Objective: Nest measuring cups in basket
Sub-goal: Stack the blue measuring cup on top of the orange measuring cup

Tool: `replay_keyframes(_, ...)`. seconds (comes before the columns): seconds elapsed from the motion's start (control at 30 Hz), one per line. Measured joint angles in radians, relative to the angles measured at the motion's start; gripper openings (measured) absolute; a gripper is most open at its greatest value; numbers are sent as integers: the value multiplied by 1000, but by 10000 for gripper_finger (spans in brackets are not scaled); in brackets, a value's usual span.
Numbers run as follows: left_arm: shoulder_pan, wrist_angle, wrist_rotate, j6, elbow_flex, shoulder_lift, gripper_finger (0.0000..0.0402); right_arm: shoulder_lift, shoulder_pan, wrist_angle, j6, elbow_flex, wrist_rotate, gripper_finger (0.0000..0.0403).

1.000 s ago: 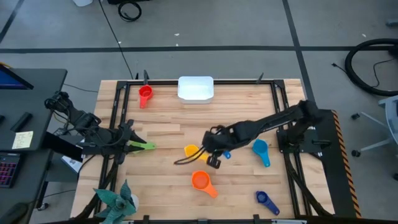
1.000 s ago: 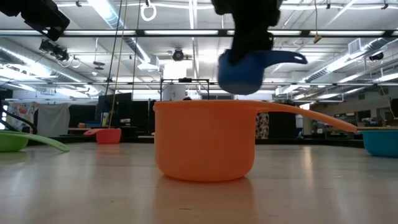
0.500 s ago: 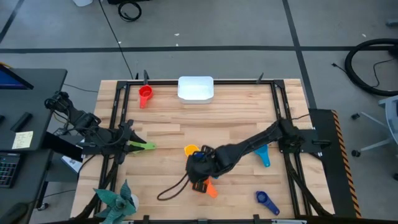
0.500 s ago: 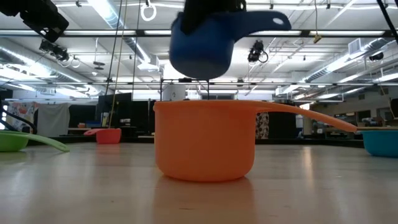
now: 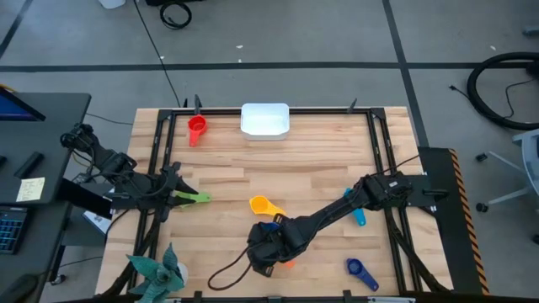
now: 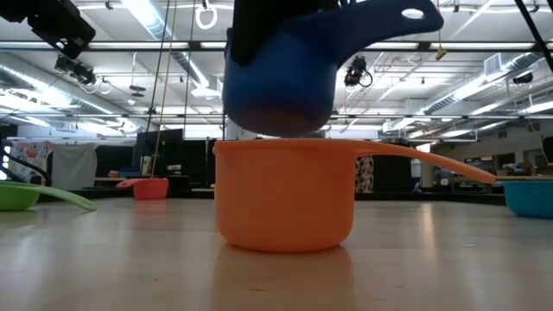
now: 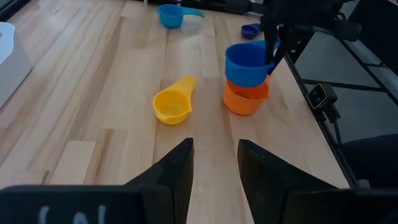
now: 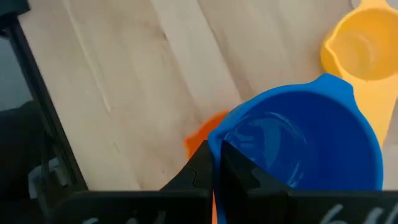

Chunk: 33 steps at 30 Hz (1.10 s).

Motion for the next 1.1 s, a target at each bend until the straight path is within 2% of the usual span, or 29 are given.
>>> replay_keyframes(0.63, 0, 0, 0, -7, 0, 0, 130, 0, 18, -2, 124, -1, 4, 12)
replay_keyframes(1.1, 0, 0, 0, -6, 0, 0, 130, -1, 10, 18, 155, -84, 0, 12)
